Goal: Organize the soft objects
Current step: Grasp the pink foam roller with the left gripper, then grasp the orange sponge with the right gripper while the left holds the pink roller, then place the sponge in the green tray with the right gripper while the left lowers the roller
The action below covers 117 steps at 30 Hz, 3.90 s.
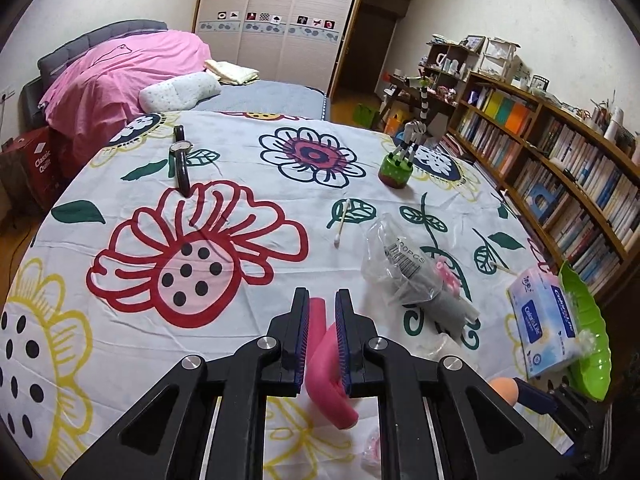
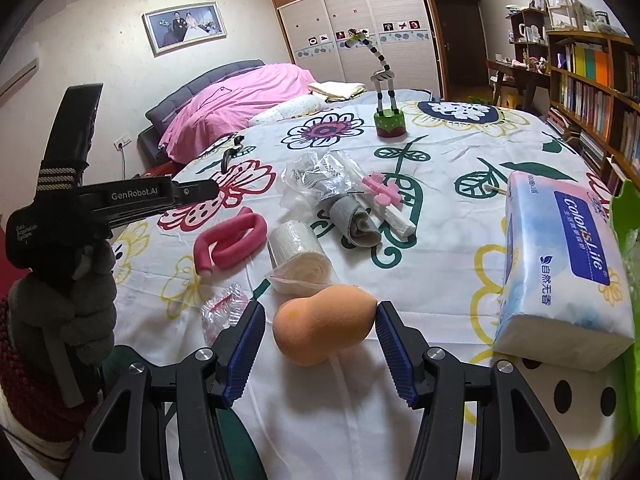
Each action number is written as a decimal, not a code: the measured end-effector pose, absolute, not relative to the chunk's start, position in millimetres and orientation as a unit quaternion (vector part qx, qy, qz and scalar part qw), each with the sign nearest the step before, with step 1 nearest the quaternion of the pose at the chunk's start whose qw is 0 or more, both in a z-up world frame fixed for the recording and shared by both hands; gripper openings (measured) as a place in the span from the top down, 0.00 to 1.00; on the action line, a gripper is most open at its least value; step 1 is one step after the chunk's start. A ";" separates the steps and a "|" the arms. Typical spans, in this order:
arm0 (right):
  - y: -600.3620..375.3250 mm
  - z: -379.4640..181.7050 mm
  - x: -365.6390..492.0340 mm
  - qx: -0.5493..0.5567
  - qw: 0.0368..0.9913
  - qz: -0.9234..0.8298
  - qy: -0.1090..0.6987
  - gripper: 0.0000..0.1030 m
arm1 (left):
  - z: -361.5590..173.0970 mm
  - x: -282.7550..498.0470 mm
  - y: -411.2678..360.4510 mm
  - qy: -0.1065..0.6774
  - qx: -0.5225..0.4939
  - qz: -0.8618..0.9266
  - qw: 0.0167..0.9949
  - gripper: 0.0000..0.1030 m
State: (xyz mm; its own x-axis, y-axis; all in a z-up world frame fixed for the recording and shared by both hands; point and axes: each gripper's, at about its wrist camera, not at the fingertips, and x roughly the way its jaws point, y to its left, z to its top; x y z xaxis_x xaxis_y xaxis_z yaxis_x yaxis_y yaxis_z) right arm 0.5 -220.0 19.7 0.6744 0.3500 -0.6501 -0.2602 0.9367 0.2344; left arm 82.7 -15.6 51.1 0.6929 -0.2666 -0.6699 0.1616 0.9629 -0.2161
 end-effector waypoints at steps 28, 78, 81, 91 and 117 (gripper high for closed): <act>-222.6 26.9 -3.7 0.064 0.917 0.168 0.356 0.41 | 24.9 80.7 -48.2 0.399 -0.003 -0.132 0.907 0.71; -247.6 47.9 0.3 0.088 0.930 0.131 0.333 0.50 | 59.8 65.3 -48.1 0.352 -0.019 -0.139 0.925 0.71; -263.7 59.7 -0.4 0.101 0.937 0.113 0.315 0.50 | 63.2 62.2 -53.9 0.348 -0.014 -0.144 0.926 0.71; -330.1 78.0 -7.0 0.149 0.947 0.037 0.283 0.50 | 79.8 48.2 -76.5 0.331 -0.001 -0.168 0.929 0.71; -451.4 61.4 -28.6 0.227 0.937 -0.086 0.251 0.38 | 110.7 46.1 -182.0 0.310 0.040 -0.234 0.921 0.71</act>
State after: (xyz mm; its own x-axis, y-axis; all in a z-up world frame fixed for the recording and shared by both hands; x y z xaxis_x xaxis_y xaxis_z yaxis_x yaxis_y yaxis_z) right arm -28.6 -451.4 61.4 0.8598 -0.0470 -0.5084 0.2742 0.8825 0.3821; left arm 46.1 -182.0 110.7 0.6986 -0.4062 -0.5891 0.4562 0.8871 -0.0706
